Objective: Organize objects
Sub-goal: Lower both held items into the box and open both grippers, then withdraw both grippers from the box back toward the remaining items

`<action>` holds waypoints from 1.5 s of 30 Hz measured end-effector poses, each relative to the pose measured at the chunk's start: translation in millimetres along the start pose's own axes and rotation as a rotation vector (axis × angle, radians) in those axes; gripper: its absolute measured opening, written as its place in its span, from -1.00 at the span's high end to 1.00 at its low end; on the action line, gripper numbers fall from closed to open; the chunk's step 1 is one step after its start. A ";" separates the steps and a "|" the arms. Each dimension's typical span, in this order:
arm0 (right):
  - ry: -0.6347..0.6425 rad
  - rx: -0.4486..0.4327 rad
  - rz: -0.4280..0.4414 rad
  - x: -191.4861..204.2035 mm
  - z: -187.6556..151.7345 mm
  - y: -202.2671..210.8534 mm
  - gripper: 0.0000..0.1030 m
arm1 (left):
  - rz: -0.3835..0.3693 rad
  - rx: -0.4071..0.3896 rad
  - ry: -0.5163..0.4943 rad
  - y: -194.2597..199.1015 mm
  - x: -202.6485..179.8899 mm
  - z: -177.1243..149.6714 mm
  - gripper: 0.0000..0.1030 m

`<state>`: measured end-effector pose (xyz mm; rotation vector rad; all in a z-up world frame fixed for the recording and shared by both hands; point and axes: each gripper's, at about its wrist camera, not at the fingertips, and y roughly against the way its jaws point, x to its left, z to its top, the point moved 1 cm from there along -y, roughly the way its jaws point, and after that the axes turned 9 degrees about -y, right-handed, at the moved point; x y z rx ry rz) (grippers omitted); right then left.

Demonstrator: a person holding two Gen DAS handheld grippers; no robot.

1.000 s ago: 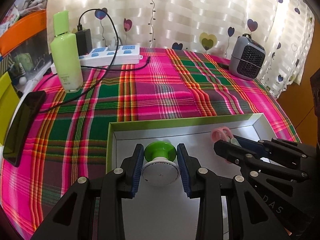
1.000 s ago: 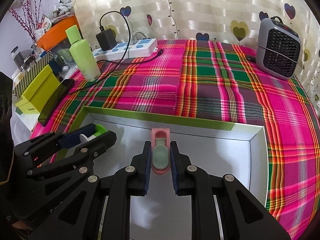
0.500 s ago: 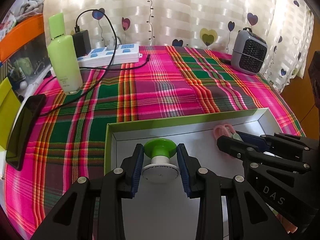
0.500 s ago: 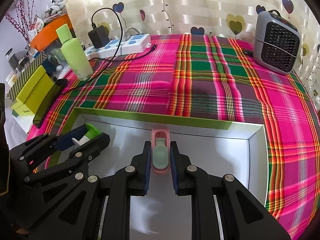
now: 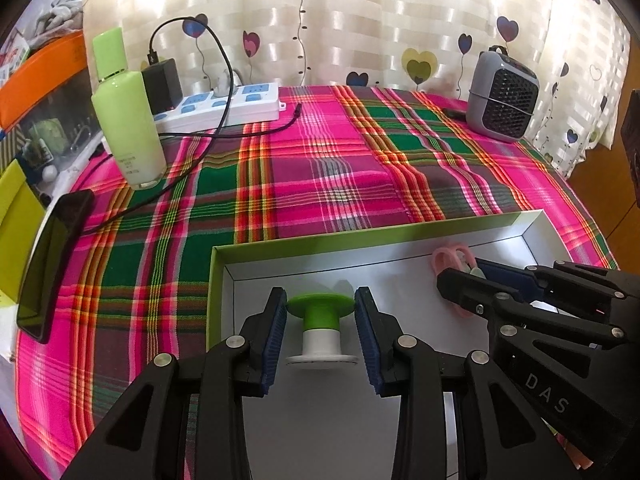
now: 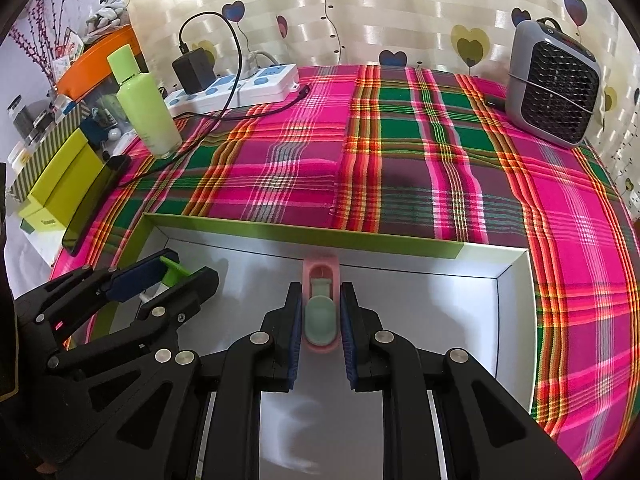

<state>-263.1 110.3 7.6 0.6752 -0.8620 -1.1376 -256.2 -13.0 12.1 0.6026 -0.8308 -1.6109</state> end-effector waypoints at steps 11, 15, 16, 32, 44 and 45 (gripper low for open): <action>-0.031 -0.005 0.008 -7.0 -2.8 4.6 0.17 | 0.005 0.000 0.020 7.4 3.2 -1.7 0.22; -0.026 -0.023 0.010 -6.6 -6.4 13.1 0.16 | 0.004 -0.017 0.033 18.7 5.0 -5.2 0.14; -0.023 -0.028 0.009 -6.1 -7.4 15.5 0.16 | 0.004 -0.020 0.038 21.9 5.7 -6.2 0.13; -0.029 -0.132 0.022 -9.9 -47.0 81.5 0.16 | -0.025 -0.112 0.054 90.8 -0.3 -42.1 0.10; -0.029 -0.173 0.009 -23.5 -86.6 116.3 0.16 | -0.086 -0.136 0.008 126.9 -25.5 -87.4 0.10; -0.029 -0.176 0.008 -24.3 -89.4 118.1 0.16 | -0.094 -0.134 0.005 128.3 -27.8 -90.8 0.10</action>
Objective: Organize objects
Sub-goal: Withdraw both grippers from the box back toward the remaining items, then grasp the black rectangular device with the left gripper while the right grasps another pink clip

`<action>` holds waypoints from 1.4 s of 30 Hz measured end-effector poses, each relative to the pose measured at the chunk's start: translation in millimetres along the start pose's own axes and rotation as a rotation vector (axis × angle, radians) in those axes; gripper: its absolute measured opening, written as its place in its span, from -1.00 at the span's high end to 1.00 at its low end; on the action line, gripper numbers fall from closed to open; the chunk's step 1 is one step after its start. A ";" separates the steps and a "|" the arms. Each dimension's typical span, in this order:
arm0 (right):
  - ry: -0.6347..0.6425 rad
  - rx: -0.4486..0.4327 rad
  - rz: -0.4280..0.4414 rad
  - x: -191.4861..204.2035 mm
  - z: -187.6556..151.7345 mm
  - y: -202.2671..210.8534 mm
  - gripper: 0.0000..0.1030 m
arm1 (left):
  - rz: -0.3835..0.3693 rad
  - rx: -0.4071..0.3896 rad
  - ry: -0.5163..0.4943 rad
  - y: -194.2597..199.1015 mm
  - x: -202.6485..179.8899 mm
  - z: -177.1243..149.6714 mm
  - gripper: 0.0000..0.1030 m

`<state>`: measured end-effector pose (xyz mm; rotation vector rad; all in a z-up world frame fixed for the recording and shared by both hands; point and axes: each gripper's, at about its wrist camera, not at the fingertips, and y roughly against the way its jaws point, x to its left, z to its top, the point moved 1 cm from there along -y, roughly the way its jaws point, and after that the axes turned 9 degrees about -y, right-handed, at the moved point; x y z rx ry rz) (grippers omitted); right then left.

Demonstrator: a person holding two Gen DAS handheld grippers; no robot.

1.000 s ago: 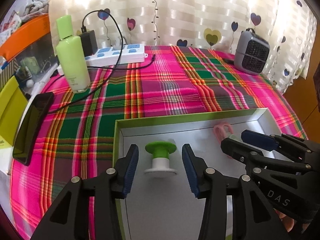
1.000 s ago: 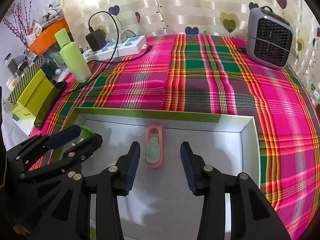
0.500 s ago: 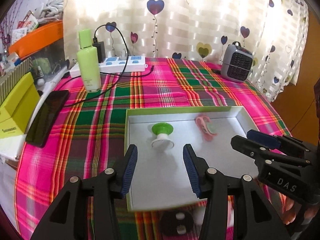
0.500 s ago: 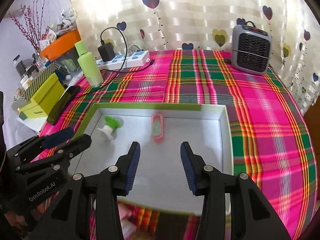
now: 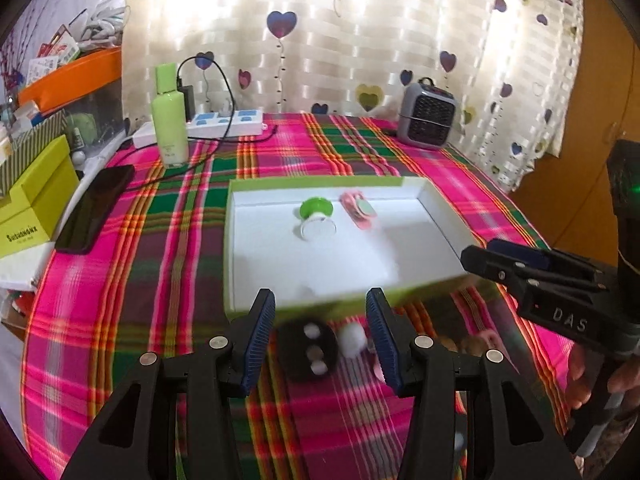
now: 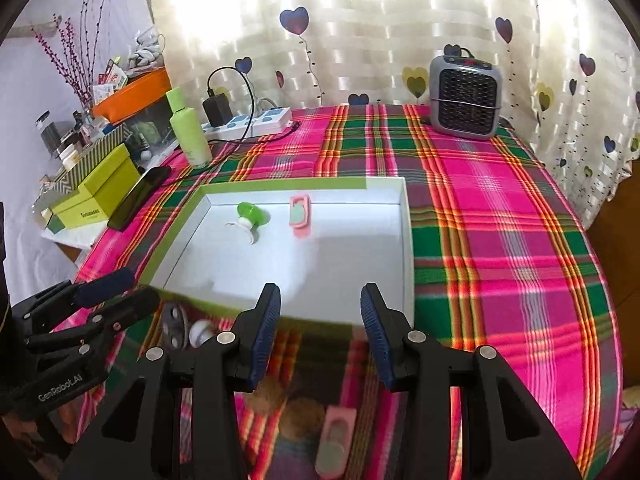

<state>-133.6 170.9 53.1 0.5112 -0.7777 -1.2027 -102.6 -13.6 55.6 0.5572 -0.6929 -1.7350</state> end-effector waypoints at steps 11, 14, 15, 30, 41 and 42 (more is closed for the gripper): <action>-0.034 -0.036 -0.013 -16.4 -22.9 25.5 0.16 | -0.115 0.028 -0.056 8.9 -28.9 -32.4 0.10; -0.054 -0.043 -0.007 -20.7 -29.2 30.3 0.16 | -0.149 0.036 -0.072 10.7 -37.8 -40.9 0.10; -0.056 -0.043 -0.006 -21.2 -30.7 31.1 0.16 | -0.156 0.037 -0.074 11.6 -38.8 -43.1 0.10; -0.069 -0.037 -0.012 -32.3 -55.3 37.3 0.16 | -0.205 0.056 -0.131 23.9 -64.2 -68.6 0.10; -0.065 -0.012 -0.010 -32.3 -67.5 31.4 0.16 | -0.189 0.073 -0.171 19.8 -79.2 -79.4 0.12; -0.063 -0.007 -0.013 -32.1 -68.9 30.5 0.16 | -0.182 0.073 -0.172 19.3 -78.9 -79.9 0.15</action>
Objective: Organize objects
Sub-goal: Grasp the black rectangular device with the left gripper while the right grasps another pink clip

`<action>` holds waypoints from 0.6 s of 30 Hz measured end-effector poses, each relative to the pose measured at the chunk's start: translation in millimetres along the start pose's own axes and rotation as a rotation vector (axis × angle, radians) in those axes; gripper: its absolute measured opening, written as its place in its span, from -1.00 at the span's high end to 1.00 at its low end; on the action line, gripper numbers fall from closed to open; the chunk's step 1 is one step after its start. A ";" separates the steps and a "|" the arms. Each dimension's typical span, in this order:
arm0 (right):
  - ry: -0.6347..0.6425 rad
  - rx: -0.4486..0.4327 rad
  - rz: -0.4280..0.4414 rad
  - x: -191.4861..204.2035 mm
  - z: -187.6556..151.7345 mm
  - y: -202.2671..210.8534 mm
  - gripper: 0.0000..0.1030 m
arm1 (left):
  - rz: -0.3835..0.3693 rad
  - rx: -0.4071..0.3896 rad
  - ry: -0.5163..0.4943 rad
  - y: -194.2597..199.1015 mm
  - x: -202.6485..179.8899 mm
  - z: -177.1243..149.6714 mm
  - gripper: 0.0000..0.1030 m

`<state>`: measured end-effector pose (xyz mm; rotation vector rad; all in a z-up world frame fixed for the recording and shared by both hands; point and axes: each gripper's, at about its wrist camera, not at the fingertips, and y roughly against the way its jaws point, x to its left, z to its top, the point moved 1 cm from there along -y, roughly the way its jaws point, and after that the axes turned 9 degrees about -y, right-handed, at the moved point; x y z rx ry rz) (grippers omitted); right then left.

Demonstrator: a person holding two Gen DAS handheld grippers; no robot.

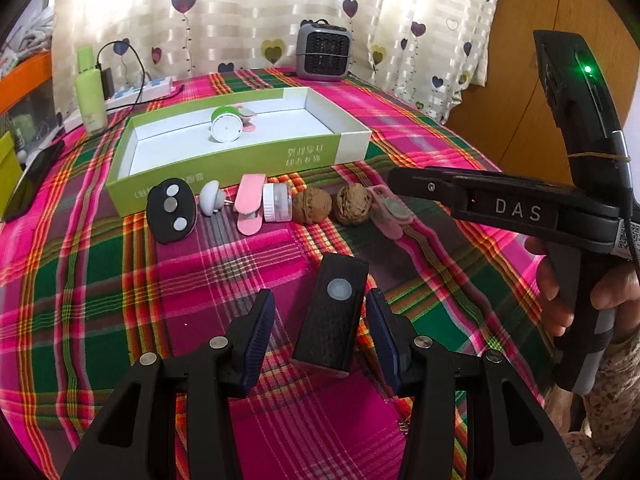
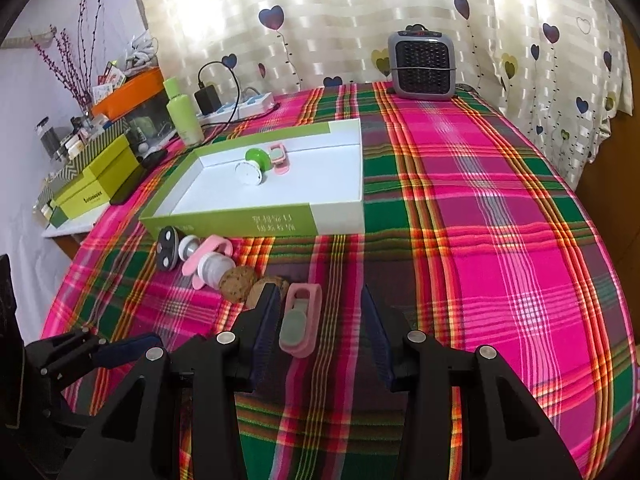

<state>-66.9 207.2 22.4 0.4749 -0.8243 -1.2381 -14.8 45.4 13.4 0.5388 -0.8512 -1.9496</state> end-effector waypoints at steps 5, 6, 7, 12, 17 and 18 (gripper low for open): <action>0.006 0.020 0.013 1.7 -5.4 -3.7 0.16 | 0.019 -0.008 0.005 -0.4 3.1 0.5 0.39; 0.006 0.023 0.012 2.2 -5.8 -4.9 0.16 | 0.024 -0.005 0.007 -1.1 4.2 0.5 0.43; 0.008 0.026 0.013 3.2 -6.0 -5.9 0.16 | 0.027 -0.003 0.011 -2.0 5.7 0.5 0.45; 0.017 0.022 -0.003 2.5 -5.4 -8.6 0.16 | 0.046 0.010 0.040 -6.0 15.3 -1.4 0.49; 0.032 0.032 -0.001 3.7 -6.3 -12.3 0.16 | 0.055 0.016 0.058 -8.4 21.2 -1.6 0.49; 0.039 0.033 -0.006 4.5 -6.7 -13.2 0.16 | 0.056 0.017 0.061 -9.1 22.0 -1.7 0.49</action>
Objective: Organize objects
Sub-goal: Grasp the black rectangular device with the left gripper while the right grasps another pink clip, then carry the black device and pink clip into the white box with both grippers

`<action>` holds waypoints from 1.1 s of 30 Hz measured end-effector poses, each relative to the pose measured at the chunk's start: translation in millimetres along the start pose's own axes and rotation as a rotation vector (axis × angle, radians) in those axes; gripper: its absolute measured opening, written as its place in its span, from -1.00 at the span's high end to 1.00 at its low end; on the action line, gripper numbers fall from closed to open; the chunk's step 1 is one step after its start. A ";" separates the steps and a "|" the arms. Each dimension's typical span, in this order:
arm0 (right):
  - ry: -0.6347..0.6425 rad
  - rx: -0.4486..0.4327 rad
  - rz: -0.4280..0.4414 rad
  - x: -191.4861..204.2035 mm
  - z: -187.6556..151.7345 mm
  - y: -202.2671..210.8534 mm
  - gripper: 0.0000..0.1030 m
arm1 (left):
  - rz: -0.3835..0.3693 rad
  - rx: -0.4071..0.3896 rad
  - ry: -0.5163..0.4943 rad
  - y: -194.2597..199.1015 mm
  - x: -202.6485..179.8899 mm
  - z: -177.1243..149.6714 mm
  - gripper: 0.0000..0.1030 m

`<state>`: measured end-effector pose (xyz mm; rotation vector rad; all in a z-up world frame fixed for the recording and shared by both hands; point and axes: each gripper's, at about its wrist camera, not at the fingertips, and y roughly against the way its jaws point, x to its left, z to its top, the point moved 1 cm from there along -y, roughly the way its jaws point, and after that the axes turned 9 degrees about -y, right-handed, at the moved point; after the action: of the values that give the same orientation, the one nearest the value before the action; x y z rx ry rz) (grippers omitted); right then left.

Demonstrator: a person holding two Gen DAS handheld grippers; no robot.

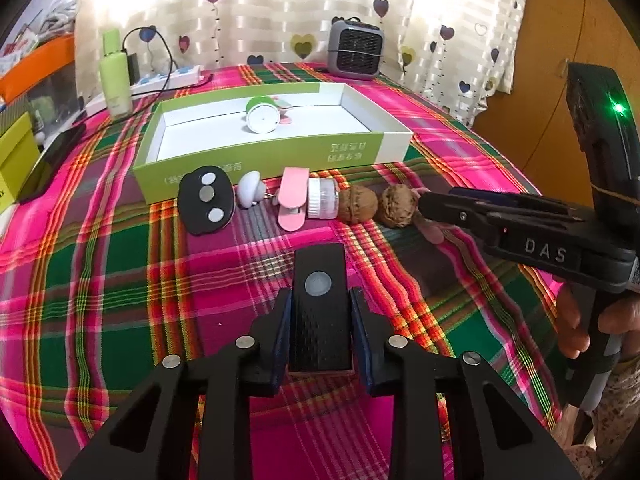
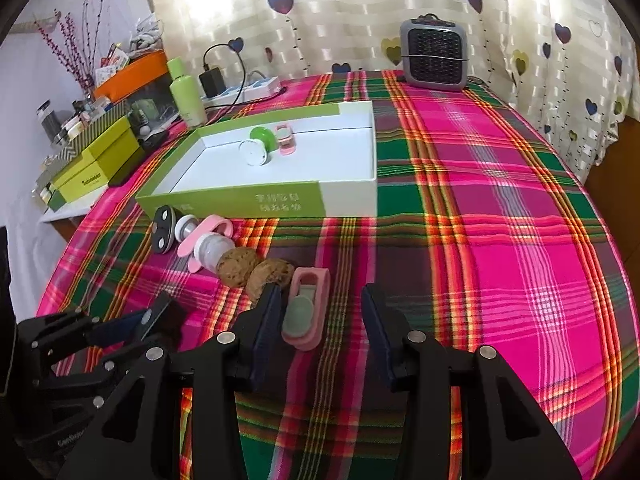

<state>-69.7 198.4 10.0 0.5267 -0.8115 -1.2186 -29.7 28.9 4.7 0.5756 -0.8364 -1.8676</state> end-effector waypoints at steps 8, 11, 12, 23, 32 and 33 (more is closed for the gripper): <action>0.035 0.018 -0.033 2.5 -1.5 -8.0 0.27 | 0.002 -0.005 0.018 -1.3 5.0 0.4 0.49; 0.035 0.013 -0.025 1.7 -1.2 -6.6 0.49 | 0.004 -0.003 0.017 -1.9 5.4 1.1 0.49; 0.042 0.011 -0.032 2.2 -0.8 -6.4 0.56 | 0.005 -0.004 0.017 -1.9 6.2 1.0 0.49; 0.048 0.032 -0.037 2.5 0.8 -13.6 0.61 | 0.008 -0.003 0.024 -2.9 7.3 2.6 0.48; 0.051 0.033 -0.040 3.2 0.6 -13.7 0.61 | 0.017 -0.003 0.028 -2.7 6.6 3.2 0.48; 0.049 0.032 -0.038 2.7 0.7 -13.4 0.63 | 0.017 -0.003 0.028 -2.6 6.6 3.6 0.49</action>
<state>-78.1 192.1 1.2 0.5984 -0.7838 -1.2242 -36.4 24.7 5.0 0.5896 -0.8182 -1.8406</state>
